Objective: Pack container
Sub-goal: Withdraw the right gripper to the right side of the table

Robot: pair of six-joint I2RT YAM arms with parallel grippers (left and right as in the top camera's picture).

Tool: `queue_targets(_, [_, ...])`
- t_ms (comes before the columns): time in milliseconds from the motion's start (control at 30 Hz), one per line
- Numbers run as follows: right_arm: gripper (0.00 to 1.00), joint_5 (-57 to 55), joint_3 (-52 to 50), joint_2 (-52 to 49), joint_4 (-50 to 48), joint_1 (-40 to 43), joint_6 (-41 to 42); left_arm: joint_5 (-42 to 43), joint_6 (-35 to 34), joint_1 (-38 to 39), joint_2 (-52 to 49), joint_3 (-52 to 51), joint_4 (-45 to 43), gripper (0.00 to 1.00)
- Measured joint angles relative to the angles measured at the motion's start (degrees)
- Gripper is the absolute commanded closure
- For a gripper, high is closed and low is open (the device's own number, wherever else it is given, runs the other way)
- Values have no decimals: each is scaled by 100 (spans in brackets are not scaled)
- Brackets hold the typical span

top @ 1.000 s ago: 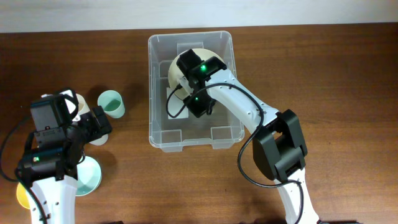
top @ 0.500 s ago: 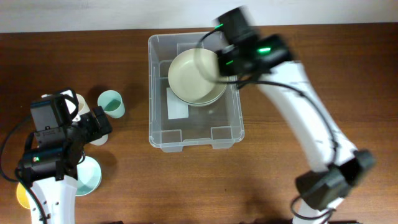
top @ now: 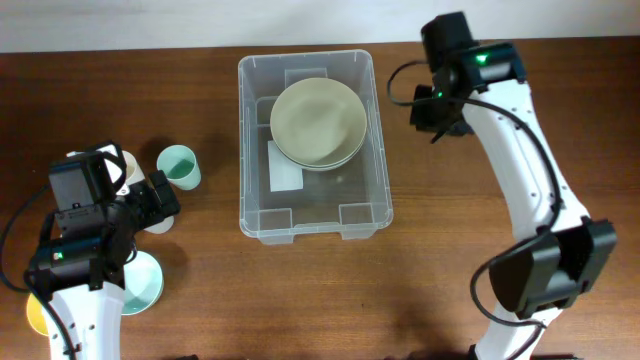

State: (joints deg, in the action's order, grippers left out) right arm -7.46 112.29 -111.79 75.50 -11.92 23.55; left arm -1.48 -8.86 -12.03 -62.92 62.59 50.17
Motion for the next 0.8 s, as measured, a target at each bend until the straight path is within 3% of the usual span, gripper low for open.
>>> queue_targets(367, [66, 1213, -1207, -85, -898, 0, -693, 0, 0, 0, 0, 0, 0, 1])
queue_targets(800, [61, 2437, -1246, -92, -1134, 0, -1709, 0, 0, 0, 0, 0, 0, 1])
